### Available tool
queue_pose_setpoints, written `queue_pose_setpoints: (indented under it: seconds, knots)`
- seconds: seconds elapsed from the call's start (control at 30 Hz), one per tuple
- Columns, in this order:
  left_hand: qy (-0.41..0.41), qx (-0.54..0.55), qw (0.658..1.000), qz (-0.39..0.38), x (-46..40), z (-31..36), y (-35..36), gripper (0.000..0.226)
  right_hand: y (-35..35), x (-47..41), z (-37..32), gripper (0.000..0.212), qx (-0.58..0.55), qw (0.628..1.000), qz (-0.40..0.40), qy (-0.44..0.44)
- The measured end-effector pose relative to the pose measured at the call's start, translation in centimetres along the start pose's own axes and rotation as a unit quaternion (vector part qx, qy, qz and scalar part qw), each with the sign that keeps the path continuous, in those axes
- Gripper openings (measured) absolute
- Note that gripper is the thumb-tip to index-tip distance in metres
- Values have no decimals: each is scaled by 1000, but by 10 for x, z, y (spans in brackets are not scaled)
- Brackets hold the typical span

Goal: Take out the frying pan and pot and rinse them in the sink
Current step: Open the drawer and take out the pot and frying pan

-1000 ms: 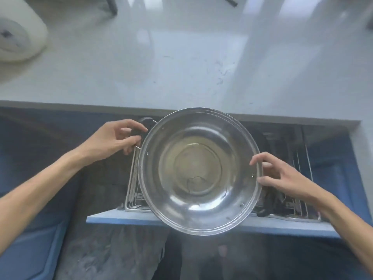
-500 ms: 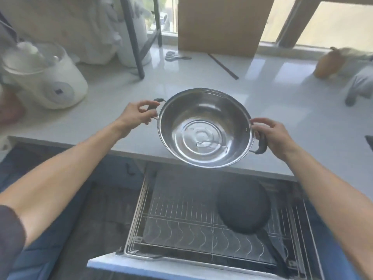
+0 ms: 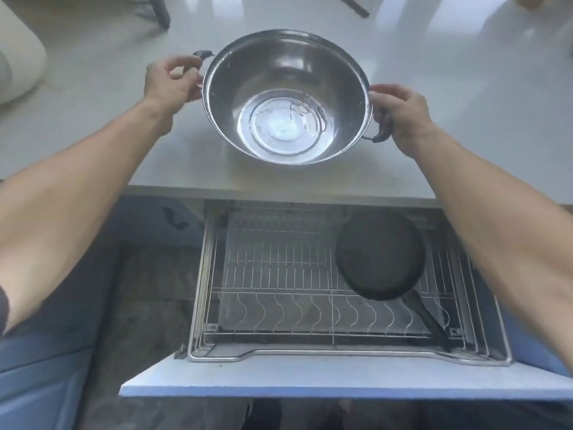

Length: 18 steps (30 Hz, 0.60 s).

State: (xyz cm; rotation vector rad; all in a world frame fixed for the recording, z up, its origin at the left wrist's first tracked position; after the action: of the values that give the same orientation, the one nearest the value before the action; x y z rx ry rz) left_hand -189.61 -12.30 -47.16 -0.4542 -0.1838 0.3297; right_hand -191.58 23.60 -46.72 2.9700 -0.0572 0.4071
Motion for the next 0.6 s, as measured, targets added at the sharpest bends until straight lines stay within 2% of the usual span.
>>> queue_pose_setpoints:
  seconds: [0.1,0.17,0.23,0.27,0.3,0.37,0.4,0.43,0.5,0.6]
  knots:
    - [5,-60,998,-30,6,-11,-3,21,-26,7,6,20,-69,997,-20,12]
    - [56,-103,991,69,27,-15,-12,23,-62,28,15,24,-93,995,-23,15]
    - [143,-106,966,188,71,-17,-14,17,-106,66,35,19,-120,992,-29,25]
    - [190,-111,956,196,97,-20,-4,16,-130,89,50,16,-115,992,-27,40]
    - [247,-120,949,157,123,-25,9,15,-150,112,68,15,-95,993,-24,58]
    - [341,-157,926,-27,166,-41,55,13,-188,154,108,19,10,996,17,91]
    - [359,-187,906,-127,182,-50,82,13,-204,169,129,15,84,991,33,104]
    - [361,-215,882,-213,193,-58,114,14,-219,182,151,9,145,982,38,116]
    - [327,-254,849,-330,200,-72,178,16,-245,195,189,16,249,958,36,140]
    - [273,-281,833,-390,182,-94,255,18,-261,198,230,37,325,931,18,162]
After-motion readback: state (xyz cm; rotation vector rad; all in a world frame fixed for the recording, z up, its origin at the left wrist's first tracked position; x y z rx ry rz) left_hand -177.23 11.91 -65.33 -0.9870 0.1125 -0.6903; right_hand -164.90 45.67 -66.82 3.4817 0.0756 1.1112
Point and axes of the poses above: each hand's wrist, its own x-axis away from the middle knuckle, its own y-axis out of the palm, z = x × y, the point moved 2 cm from there along -x, towards the middle knuckle, and after that the axes turned 11 degrees about -x, right-handed, at the moved point
